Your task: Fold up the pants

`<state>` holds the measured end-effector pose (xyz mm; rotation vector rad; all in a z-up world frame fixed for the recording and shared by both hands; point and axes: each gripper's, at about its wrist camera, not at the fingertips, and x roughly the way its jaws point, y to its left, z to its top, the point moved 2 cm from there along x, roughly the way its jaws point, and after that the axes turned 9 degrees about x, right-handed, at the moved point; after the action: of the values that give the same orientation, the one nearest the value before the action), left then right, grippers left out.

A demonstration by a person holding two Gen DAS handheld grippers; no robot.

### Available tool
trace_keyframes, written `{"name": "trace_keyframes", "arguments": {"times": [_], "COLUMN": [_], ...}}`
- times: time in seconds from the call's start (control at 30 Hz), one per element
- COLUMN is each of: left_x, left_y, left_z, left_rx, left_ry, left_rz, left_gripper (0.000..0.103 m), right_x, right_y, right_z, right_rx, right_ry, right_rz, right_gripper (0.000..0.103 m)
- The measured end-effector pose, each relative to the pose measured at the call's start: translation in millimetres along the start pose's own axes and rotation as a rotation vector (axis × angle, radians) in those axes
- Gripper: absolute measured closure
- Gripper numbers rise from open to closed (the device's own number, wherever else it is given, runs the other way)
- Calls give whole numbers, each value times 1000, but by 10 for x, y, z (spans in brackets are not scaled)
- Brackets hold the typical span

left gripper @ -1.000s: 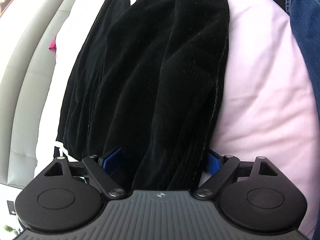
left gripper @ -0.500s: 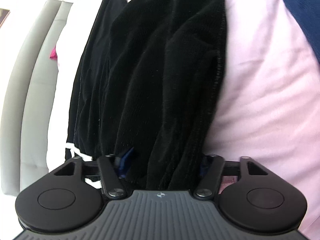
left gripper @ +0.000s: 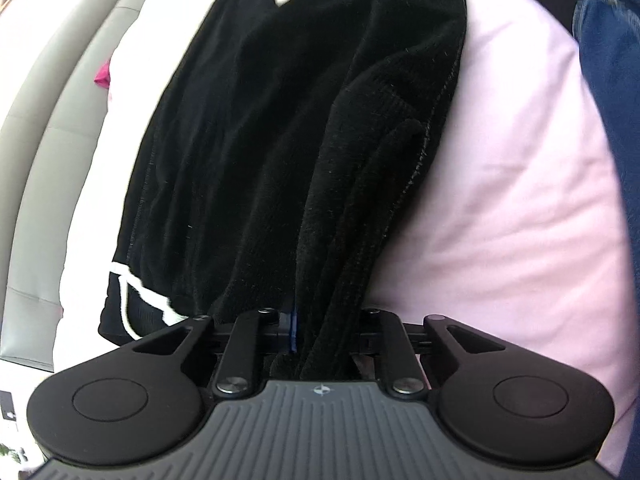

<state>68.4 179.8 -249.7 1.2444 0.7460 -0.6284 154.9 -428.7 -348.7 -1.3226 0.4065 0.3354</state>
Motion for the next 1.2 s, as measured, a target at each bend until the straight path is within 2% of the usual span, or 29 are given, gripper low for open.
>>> {"name": "trace_keyframes", "arguments": {"times": [0.2, 0.33, 0.6, 0.67, 0.73, 0.77, 0.93, 1.03, 1.2], "left_x": [-221, -259, -151, -48, 101, 189, 776, 1169, 1666], "left_y": [427, 658, 1326, 1638, 1978, 2131, 2783, 2999, 3114], "left_z": [15, 42, -62, -135, -207, -240, -350, -366, -515], "left_rx": [-110, -150, -245, -295, -357, -384, -499, -571, -682], "left_ry": [-65, -91, -166, -196, -202, -201, -168, -142, -81], "left_rz": [20, 5, -120, -121, -155, -183, -296, -316, -357], "left_gripper": [84, 84, 84, 84, 84, 84, 82, 82, 80], "right_x": [-303, -252, -318, -72, 98, 355, 1168, 1721, 2578], "right_y": [-364, -666, -1010, -1226, -1394, -1557, -2025, -2138, -2199], "right_z": [90, 176, 293, 389, 483, 548, 856, 1111, 1637], "right_rx": [87, 106, 110, 99, 84, 71, -18, -111, -139], "right_ry": [-52, -67, -77, -83, -80, -71, 12, 61, 108], "right_rz": [-96, -123, -140, -141, -137, -119, 61, 146, 126], "right_gripper": [101, 100, 100, 100, 100, 100, 100, 99, 96]}}
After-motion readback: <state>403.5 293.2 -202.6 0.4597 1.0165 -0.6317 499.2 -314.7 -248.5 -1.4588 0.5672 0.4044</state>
